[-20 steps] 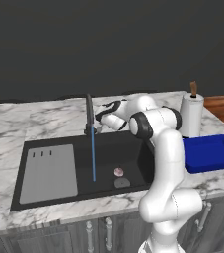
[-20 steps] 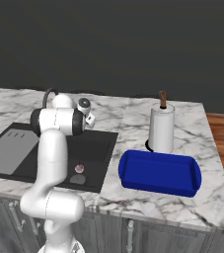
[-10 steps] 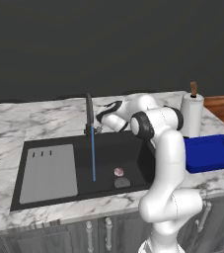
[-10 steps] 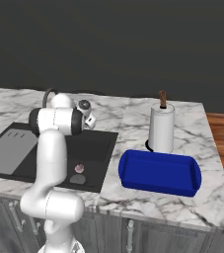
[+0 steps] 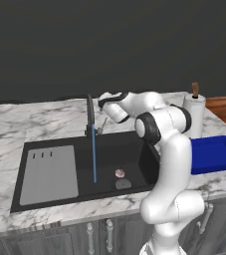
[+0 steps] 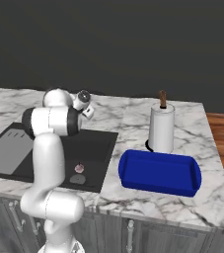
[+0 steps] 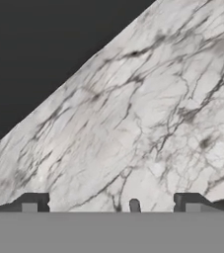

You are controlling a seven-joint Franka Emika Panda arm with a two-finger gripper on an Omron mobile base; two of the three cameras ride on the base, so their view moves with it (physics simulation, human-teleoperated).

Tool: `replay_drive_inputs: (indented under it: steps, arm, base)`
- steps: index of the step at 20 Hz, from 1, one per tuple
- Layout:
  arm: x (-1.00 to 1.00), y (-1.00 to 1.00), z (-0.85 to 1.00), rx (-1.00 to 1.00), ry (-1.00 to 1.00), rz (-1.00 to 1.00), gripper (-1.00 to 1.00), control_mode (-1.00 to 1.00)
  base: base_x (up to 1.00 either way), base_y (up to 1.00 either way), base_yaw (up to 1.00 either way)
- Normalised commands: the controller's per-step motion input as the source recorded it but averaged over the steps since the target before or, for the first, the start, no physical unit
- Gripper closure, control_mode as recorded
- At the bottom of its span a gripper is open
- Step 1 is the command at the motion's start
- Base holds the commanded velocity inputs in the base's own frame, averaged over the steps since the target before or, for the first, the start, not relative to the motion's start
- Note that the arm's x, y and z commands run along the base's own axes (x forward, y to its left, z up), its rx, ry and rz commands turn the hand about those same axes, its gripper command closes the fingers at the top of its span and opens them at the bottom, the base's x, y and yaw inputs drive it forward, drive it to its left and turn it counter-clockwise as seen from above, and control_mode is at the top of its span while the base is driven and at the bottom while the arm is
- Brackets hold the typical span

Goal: Pick up all produce items and place them in the sink. Turn on the sink faucet to wash them. Then turn the sink off and put them in the tray.

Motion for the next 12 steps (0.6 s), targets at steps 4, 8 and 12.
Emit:
replay_drive_inputs:
  steps: [4, 8, 12]
  arm:
    - [-0.14, -0.39, 0.17, -0.01, 0.04, 0.00, -1.00, -1.00]
    - [-0.21, -0.37, -0.40, -0.09, 0.16, 0.00, -1.00, -1.00]
    - [-0.17, -0.24, -0.38, -0.09, 0.10, 0.00, -1.00, -1.00]
  base:
    - [0.00, 0.00, 0.00]
    - [0.00, 0.00, 0.00]
    - [0.00, 0.00, 0.00]
